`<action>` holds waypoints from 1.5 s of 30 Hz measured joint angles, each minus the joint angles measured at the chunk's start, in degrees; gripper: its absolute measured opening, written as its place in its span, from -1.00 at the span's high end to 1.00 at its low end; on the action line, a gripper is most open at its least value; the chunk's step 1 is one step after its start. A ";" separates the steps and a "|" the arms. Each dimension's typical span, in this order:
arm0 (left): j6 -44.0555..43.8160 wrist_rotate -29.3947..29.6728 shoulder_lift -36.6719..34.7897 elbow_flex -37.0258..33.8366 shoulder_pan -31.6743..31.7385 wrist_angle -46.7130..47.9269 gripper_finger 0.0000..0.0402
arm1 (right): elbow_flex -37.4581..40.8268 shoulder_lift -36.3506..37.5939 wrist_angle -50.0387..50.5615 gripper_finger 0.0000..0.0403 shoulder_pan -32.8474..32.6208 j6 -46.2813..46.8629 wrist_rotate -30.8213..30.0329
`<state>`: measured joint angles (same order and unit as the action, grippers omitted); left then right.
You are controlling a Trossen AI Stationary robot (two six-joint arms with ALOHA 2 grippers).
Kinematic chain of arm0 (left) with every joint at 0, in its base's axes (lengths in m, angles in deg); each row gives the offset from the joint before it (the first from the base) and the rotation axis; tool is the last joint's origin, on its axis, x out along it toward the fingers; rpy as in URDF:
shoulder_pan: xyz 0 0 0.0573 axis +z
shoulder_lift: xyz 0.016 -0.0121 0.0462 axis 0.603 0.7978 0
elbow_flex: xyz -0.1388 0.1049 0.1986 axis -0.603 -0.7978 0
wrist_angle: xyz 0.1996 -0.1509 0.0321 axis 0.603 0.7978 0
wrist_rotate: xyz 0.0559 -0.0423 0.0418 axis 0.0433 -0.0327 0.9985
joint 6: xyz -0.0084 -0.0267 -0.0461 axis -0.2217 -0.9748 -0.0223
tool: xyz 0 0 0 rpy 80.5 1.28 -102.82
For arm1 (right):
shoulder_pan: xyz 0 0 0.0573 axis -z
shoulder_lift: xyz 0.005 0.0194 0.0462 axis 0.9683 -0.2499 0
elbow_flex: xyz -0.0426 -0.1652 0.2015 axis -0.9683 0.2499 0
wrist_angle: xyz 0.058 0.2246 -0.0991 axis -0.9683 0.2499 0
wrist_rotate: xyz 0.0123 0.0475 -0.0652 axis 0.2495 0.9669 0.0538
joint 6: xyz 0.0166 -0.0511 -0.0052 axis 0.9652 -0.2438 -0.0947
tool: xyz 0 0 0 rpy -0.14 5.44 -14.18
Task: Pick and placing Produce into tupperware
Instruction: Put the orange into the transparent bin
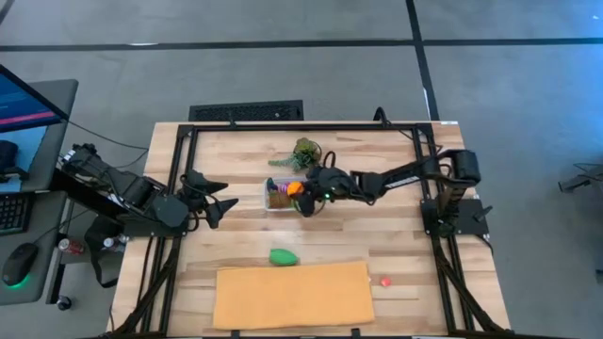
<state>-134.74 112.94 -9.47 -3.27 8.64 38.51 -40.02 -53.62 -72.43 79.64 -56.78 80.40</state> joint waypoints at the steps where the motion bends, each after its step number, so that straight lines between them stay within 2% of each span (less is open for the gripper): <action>1: -0.03 0.00 0.00 0.00 0.00 0.00 -0.65 | -0.90 -0.56 0.96 -0.03 0.56 0.00 0.61; 7: -0.23 -0.21 0.00 0.00 0.00 0.14 -0.65 | -4.86 -2.28 8.84 -0.02 3.35 0.00 1.57; 23: -0.24 0.15 0.02 0.02 0.00 0.48 -0.65 | -6.07 -2.28 10.16 -0.03 5.89 0.00 5.76; 45: -0.22 0.39 0.02 0.02 0.02 0.50 -0.65 | -6.03 -3.07 9.96 -0.05 5.73 -0.48 5.66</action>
<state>-134.96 113.34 -9.45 -3.25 8.66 39.01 -46.04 -56.68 -62.47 85.38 -57.26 86.05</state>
